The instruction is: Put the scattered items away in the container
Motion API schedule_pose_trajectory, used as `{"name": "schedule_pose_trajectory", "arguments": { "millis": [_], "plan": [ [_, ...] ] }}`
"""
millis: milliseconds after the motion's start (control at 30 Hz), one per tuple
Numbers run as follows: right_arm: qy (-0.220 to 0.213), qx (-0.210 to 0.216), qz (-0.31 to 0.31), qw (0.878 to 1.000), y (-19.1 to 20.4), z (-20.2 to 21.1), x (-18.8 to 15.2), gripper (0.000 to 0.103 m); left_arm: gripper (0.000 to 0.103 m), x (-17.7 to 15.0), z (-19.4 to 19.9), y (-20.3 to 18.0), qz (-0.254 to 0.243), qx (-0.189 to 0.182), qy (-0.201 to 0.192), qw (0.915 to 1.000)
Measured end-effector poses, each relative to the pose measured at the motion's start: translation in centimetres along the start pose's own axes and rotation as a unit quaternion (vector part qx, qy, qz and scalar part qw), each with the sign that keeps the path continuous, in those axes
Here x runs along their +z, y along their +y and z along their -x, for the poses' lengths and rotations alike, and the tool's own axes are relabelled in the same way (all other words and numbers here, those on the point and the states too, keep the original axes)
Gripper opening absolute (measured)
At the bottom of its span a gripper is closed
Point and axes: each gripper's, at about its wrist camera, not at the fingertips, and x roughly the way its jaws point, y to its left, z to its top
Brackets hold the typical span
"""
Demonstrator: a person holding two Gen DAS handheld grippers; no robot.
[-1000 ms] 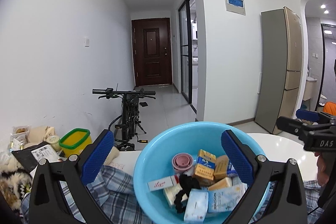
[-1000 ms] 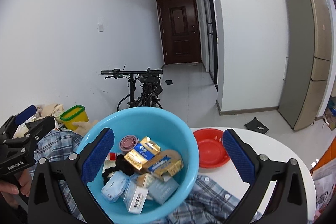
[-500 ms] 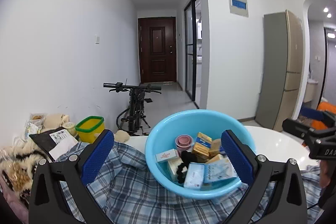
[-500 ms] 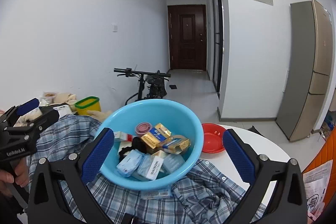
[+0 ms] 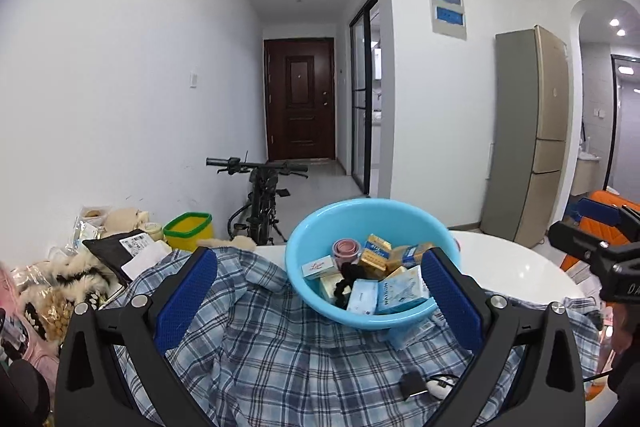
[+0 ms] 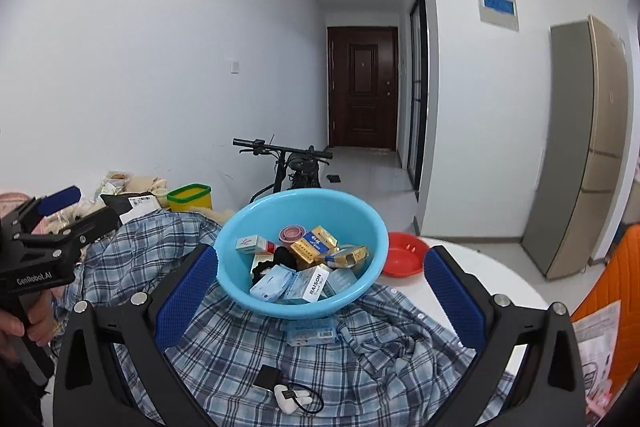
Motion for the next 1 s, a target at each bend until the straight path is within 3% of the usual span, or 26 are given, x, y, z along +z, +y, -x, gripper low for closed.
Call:
{"name": "schedule_pose_trajectory", "arguments": {
  "millis": [233,367,1000],
  "plan": [
    [-0.013,0.000,-0.004,1.000,0.5,0.5,-0.3,0.103,0.103,-0.2,1.8,0.0,0.007,-0.021,-0.018,0.9996],
    [-0.016,-0.003,-0.009,1.000,0.5,0.4,-1.4,0.103,0.103,-0.7,2.4,0.2,0.007,-0.011,-0.033,0.9994],
    [-0.023,-0.004,-0.027,0.999,-0.3,-0.2,-7.9,0.103,0.103,-7.7,-0.1,-1.0,0.011,-0.029,-0.001,0.9995]
  ]
}}
